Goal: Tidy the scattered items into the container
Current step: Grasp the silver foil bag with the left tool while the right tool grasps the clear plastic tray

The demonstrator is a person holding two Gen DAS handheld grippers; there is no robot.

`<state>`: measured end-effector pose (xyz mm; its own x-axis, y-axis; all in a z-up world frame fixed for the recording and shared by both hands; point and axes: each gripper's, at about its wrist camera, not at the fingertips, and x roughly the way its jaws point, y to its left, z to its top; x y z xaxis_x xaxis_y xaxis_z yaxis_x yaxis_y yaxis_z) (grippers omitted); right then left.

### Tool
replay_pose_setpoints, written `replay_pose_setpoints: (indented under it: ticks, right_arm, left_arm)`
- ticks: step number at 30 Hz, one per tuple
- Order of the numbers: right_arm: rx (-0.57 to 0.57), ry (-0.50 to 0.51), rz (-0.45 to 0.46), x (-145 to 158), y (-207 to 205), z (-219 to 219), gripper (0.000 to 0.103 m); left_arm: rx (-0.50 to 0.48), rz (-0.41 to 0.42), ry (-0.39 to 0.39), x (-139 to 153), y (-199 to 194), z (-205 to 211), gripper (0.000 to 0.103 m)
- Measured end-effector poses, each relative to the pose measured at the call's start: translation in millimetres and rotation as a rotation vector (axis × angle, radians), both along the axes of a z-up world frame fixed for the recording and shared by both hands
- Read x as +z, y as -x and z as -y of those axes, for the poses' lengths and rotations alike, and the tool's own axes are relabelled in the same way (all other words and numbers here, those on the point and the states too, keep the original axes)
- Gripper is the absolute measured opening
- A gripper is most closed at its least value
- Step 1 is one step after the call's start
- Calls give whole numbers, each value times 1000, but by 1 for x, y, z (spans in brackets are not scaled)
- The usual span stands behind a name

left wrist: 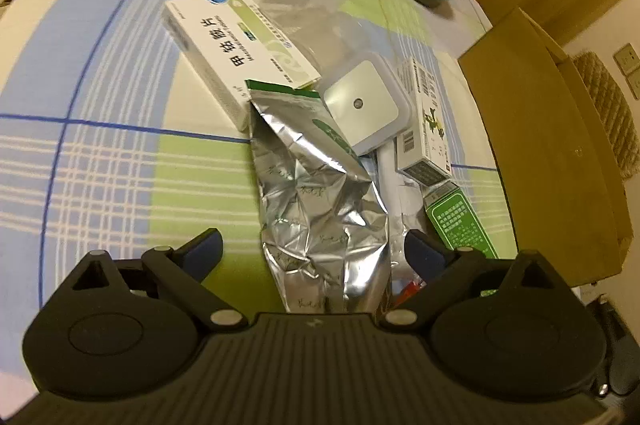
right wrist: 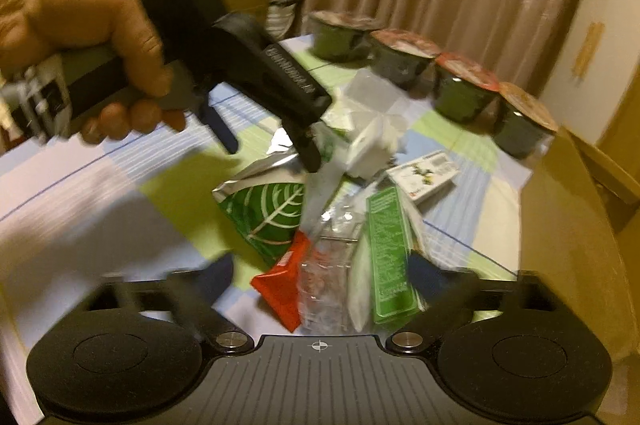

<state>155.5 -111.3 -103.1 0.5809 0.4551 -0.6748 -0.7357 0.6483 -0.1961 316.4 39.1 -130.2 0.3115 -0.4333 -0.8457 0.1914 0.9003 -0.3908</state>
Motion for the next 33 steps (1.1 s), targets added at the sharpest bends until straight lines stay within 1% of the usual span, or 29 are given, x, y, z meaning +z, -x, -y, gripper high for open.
replay_pose_setpoints:
  ticks: [4,5,6,7,8,9,12,15,17,18,19,21,24,29,33]
  right_arm:
    - [-9,12,-1,-7,-5,-4,81]
    - [-16,14,-2,-9,-7,-5,81]
    - [-23,11,-3,-9,-9,-5,81]
    - [-31,11,-5,-10,-11,-5,78]
    - [-37,14,-9,-11,-13,-4,67]
    - [-43,16,-14,-12,-15,-4,61]
    - [-61,35,-9,-16,-18,-3,61]
    - [-52,47,10,-18,-17,-5,61]
    - [-41,49,7,-20,-14,-6,60]
    - [-40,49,-1,-21,-13,-7,52]
    - [-38,50,3,-22,-13,-7,50]
    - [-40,58,20,-21,-12,-8,38]
    - [-57,48,-1,-19,-15,-5,31]
    - [-64,25,-44,-12,-11,3,31]
    - [-84,-9,-109,-5,-7,13,31]
  left_arm:
    - [-21,-16,7,-7,-6,2,92]
    - [-23,-19,7,-8,-7,3,89]
    - [-26,-18,8,-9,-8,3,88]
    - [-30,-15,12,-10,-9,3,87]
    - [-31,-15,17,-9,-9,4,84]
    - [-33,-15,22,-9,-10,4,80]
    - [-37,-17,30,-9,-12,5,76]
    - [-38,-18,35,-10,-13,7,72]
    - [-39,-15,30,-10,-14,9,72]
    - [-39,-14,25,-9,-14,11,71]
    - [-38,-11,19,-9,-14,12,70]
    - [-37,-5,1,-8,-14,13,65]
    - [-52,6,-16,-7,-11,16,61]
    - [-133,19,-71,1,10,20,60]
    - [-227,-1,-123,6,39,16,60]
